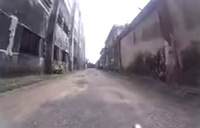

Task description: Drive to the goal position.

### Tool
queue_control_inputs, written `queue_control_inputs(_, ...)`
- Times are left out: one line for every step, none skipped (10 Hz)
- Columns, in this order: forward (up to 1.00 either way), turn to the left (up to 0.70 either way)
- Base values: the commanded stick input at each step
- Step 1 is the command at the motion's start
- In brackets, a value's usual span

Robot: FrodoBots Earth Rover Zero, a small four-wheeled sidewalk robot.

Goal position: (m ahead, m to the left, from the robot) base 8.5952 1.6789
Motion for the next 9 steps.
queue_control_inputs(0.3, 0.0)
queue_control_inputs(0.3, 0.0)
queue_control_inputs(0.3, 0.0)
queue_control_inputs(0.3, 0.0)
queue_control_inputs(0.3, 0.0)
queue_control_inputs(0.3, 0.0)
queue_control_inputs(0.3, 0.0)
queue_control_inputs(0.3, 0.0)
queue_control_inputs(0.3, 0.0)
